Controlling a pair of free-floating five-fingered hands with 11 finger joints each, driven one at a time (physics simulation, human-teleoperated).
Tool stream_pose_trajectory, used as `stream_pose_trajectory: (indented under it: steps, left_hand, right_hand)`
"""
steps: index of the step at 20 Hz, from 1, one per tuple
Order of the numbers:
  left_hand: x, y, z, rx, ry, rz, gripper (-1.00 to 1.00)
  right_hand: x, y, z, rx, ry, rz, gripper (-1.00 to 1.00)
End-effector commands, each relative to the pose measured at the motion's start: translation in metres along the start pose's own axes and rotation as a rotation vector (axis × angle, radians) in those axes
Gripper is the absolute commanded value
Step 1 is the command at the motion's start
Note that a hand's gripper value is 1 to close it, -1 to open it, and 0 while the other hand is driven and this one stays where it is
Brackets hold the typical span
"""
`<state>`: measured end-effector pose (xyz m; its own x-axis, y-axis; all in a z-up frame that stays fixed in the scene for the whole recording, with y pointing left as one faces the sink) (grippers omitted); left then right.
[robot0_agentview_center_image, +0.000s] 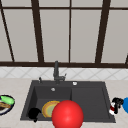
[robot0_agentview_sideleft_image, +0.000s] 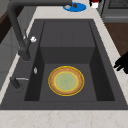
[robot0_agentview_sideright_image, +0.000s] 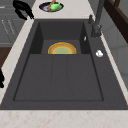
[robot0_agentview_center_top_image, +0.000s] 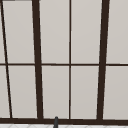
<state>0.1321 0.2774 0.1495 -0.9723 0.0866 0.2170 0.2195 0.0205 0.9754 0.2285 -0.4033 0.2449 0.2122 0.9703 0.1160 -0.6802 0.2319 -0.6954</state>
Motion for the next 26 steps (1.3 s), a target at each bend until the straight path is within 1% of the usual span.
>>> stream_pose_trajectory:
  steps: [1, 3, 5, 6, 7, 8, 9, 10, 13, 14, 15, 16, 20, 26]
  left_hand:
    - [0.0, 0.0, 0.0, 0.0, 0.0, 0.0, 0.0]
    - [0.0, 0.0, 0.0, 0.0, 0.0, 0.0, 0.0]
    - [0.0, 0.0, 0.0, 0.0, 0.0, 0.0, 0.0]
    - [0.0, 0.0, 0.0, 0.0, 0.0, 0.0, 0.0]
    - [0.0, 0.0, 0.0, 0.0, 0.0, 0.0, 0.0]
    - [0.0, 0.0, 0.0, 0.0, 0.0, 0.0, 0.0]
    - [0.0, 0.0, 0.0, 0.0, 0.0, 0.0, 0.0]
    - [0.0, 0.0, 0.0, 0.0, 0.0, 0.0, 0.0]
    - [0.0, 0.0, 0.0, 0.0, 0.0, 0.0, 0.0]
    - [0.0, 0.0, 0.0, 0.0, 0.0, 0.0, 0.0]
    - [0.0, 0.0, 0.0, 0.0, 0.0, 0.0, 0.0]
    - [0.0, 0.0, 0.0, 0.0, 0.0, 0.0, 0.0]
    - [0.0, 0.0, 0.0, 0.0, 0.0, 0.0, 0.0]
    - [0.0, 0.0, 0.0, 0.0, 0.0, 0.0, 0.0]
  right_hand:
    - [0.033, -0.007, 0.0, -0.02, 0.009, 0.012, 1.0]
    - [0.048, -0.01, -0.001, -0.012, 0.013, 0.015, 1.0]
    - [0.048, -0.01, 0.002, -0.01, 0.011, 0.011, 1.0]
    - [0.035, -0.015, 0.009, -0.002, 0.021, -0.026, 1.0]
    - [0.038, -0.005, 0.004, -0.028, -0.048, -0.031, 1.0]
    - [0.041, -0.01, 0.006, -0.007, -0.054, -0.032, 1.0]
    - [0.047, -0.011, 0.001, 0.008, -0.06, -0.03, 1.0]
    - [0.047, -0.01, 0.004, -0.005, -0.071, -0.033, 1.0]
    - [0.05, -0.01, 0.004, -0.004, -0.076, -0.038, 1.0]
    - [0.06, -0.008, 0.004, -0.003, -0.065, -0.028, 1.0]
    - [0.074, -0.005, 0.004, -0.003, -0.045, -0.006, 1.0]
    - [0.084, -0.006, 0.002, -0.019, -0.022, 0.015, 1.0]
    - [0.109, -0.002, -0.001, -0.04, 0.033, 0.054, 1.0]
    - [0.154, -0.001, -0.004, -0.054, 0.051, 0.07, 1.0]
